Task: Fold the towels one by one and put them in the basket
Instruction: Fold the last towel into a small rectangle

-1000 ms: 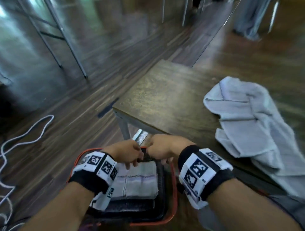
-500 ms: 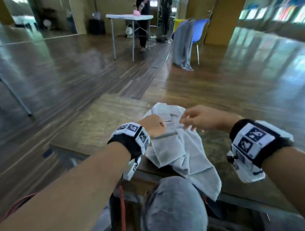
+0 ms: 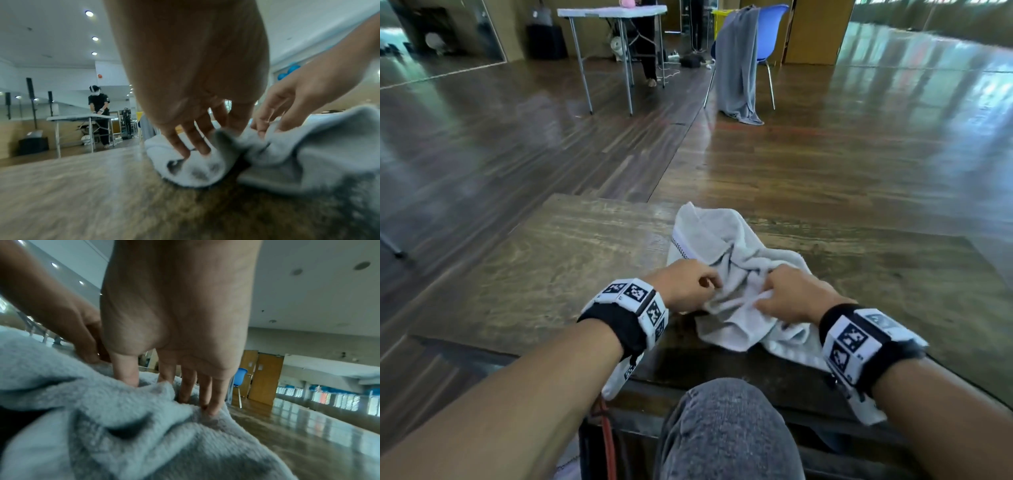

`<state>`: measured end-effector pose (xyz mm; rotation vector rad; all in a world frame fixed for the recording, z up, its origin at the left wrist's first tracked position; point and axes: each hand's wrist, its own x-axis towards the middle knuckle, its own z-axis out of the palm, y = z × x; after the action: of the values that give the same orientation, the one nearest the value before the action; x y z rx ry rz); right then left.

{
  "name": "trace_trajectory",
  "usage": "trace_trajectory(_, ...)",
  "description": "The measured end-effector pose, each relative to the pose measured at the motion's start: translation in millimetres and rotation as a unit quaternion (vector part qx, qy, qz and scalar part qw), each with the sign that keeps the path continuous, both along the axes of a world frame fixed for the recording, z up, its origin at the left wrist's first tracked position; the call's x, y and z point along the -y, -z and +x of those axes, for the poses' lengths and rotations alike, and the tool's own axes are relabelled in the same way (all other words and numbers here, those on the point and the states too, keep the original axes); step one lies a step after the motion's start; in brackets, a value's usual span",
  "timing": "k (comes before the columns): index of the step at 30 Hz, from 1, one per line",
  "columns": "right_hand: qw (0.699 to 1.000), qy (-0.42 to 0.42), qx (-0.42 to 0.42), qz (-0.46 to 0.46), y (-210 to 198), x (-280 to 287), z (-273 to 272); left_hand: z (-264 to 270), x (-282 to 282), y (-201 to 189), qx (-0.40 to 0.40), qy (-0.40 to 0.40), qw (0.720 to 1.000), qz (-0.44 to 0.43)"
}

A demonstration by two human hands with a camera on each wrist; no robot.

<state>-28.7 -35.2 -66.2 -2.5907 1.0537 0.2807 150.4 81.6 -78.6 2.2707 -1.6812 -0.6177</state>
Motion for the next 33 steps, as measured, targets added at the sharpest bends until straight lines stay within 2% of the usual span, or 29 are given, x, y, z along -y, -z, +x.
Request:
trace_trajectory(2,0.996,0.035,-0.047,-0.071,-8,13,-14,1,1,4,0.039,-0.021,0.999,-0.004)
trace_trajectory(5,0.980,0.052,-0.115,-0.152,-11,27,-39,-4,1,5,0.115,-0.038,0.991,0.053)
trace_trajectory(8,0.978,0.066,-0.104,-0.170,-13,28,-57,-20,7,-5,0.115,-0.022,0.993,0.030)
trace_trajectory(10,0.986,0.058,-0.047,-0.149,-17,26,-63,-39,14,-19,0.095,-0.006,0.995,0.024)
trace_trajectory(12,0.993,0.065,0.085,-0.057,-24,21,-65,-59,23,-40,0.058,0.003,0.998,-0.008)
trace_trajectory(14,0.971,0.056,0.219,0.079,-34,12,-69,-81,35,-66,0.029,0.022,0.997,-0.063)
trace_trajectory(15,0.957,0.046,0.263,0.114,-40,9,-71,-92,42,-81,0.022,0.041,0.995,-0.090)
trace_trajectory(16,0.950,0.038,0.288,0.112,-46,6,-75,-103,48,-94,0.013,0.060,0.991,-0.115)
trace_trajectory(20,0.921,0.066,0.383,0.003,-69,6,-102,-142,61,-126,-0.058,0.112,0.971,-0.202)
trace_trajectory(22,0.904,0.084,0.419,-0.018,-78,12,-122,-157,62,-129,-0.116,0.099,0.958,-0.243)
trace_trajectory(24,0.895,0.092,0.436,-0.037,-85,16,-141,-166,61,-125,-0.138,0.066,0.954,-0.258)
trace_trajectory(26,0.877,0.098,0.470,-0.028,-87,20,-158,-172,57,-116,-0.148,0.051,0.968,-0.199)
trace_trajectory(29,0.840,0.092,0.535,0.013,-86,23,-177,-180,48,-93,-0.136,0.088,0.985,-0.062)
trace_trajectory(31,0.820,0.082,0.565,0.034,-84,21,-184,-186,41,-79,-0.177,0.074,0.980,-0.061)
trace_trajectory(33,0.808,0.074,0.582,0.051,-84,18,-185,-193,36,-72,-0.215,0.051,0.969,-0.108)
